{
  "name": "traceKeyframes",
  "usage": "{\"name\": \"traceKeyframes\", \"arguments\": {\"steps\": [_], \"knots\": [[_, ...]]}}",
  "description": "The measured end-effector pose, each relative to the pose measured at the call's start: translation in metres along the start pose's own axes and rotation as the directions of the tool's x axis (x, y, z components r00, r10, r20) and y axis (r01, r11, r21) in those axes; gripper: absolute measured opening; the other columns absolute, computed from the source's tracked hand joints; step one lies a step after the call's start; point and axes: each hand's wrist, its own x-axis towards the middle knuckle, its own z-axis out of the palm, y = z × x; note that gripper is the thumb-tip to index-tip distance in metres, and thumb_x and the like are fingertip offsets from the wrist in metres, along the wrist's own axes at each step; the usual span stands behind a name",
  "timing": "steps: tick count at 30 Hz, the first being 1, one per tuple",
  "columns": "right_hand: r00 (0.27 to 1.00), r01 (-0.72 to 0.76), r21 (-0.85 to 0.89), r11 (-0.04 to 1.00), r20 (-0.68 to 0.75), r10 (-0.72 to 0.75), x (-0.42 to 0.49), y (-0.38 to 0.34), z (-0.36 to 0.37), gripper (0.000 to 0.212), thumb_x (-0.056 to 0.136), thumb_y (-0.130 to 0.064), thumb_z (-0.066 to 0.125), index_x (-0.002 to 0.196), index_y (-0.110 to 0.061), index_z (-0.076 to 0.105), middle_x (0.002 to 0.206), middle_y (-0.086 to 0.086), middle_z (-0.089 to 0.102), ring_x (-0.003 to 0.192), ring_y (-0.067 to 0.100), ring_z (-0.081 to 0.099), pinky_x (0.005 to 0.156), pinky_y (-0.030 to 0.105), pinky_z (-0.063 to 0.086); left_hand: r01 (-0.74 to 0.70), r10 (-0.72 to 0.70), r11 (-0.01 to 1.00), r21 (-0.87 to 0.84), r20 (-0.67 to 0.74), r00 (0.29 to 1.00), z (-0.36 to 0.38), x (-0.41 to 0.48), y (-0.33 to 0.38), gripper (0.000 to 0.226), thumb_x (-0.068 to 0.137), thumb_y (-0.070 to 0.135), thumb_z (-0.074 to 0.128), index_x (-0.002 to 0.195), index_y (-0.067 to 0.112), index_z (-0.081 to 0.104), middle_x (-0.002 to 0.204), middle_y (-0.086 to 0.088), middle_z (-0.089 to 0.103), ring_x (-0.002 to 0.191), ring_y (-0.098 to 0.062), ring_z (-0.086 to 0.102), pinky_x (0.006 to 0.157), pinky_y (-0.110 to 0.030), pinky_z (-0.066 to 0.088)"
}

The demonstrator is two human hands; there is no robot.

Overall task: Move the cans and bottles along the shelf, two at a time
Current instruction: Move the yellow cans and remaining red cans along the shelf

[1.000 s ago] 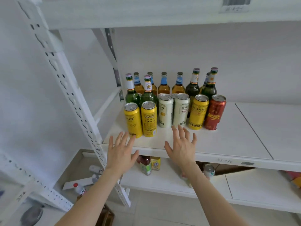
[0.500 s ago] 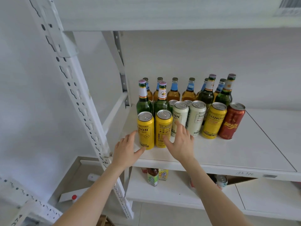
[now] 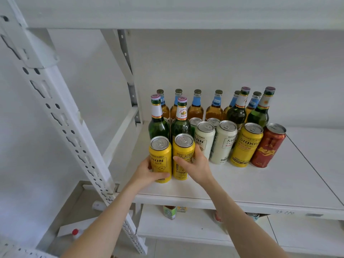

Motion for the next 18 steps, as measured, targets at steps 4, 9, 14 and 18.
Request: {"name": "traceKeyframes", "arguments": {"steps": [4, 9, 14, 18], "knots": [[1.0, -0.023, 0.139, 0.99, 0.004, 0.022, -0.002, 0.005, -0.004, 0.058, 0.075, -0.029, 0.084, 0.125, -0.028, 0.054, 0.115, -0.013, 0.067, 0.105, -0.001, 0.062, 0.085, 0.017, 0.049, 0.004, -0.005, 0.999, -0.041, -0.021, 1.0, 0.002, 0.0, -0.004, 0.068, 0.059, 0.015, 0.093, 0.115, 0.03, 0.058, 0.113, 0.003, 0.069, 0.106, -0.016, 0.064, 0.09, -0.037, 0.052], [0.995, -0.082, 0.256, 0.963, -0.038, 0.095, -0.01, 0.003, -0.009, 0.041, 0.079, -0.029, 0.081, 0.115, -0.031, 0.061, 0.1, -0.015, 0.072, 0.093, -0.001, 0.066, 0.067, 0.008, 0.051, 0.024, -0.025, 0.998, -0.052, -0.005, 1.0, 0.001, -0.013, -0.008, 0.067, 0.056, 0.024, 0.094, 0.111, 0.035, 0.058, 0.107, 0.013, 0.069, 0.099, -0.006, 0.066, 0.08, -0.026, 0.052], [0.975, -0.188, 0.341, 0.921, -0.046, 0.216, -0.027, 0.0, -0.012, 0.028, 0.082, -0.035, 0.077, 0.107, -0.033, 0.064, 0.098, -0.011, 0.073, 0.093, 0.005, 0.068, 0.067, 0.019, 0.052, 0.03, -0.026, 0.997, -0.071, 0.044, 0.999, 0.0, -0.038, -0.007, 0.058, 0.06, 0.031, 0.091, 0.107, 0.041, 0.058, 0.095, 0.025, 0.071, 0.088, 0.004, 0.068, 0.067, -0.017, 0.053], [0.969, -0.211, 0.367, 0.906, -0.044, 0.244, -0.046, -0.003, -0.015, 0.028, 0.084, -0.036, 0.074, 0.109, -0.029, 0.064, 0.102, -0.003, 0.073, 0.098, 0.014, 0.069, 0.074, 0.031, 0.055, 0.034, -0.022, 0.991, -0.127, 0.097, 0.995, -0.001, -0.063, -0.003, 0.062, 0.056, 0.039, 0.091, 0.109, 0.04, 0.058, 0.096, 0.024, 0.072, 0.089, 0.002, 0.068, 0.067, -0.018, 0.054]]}}
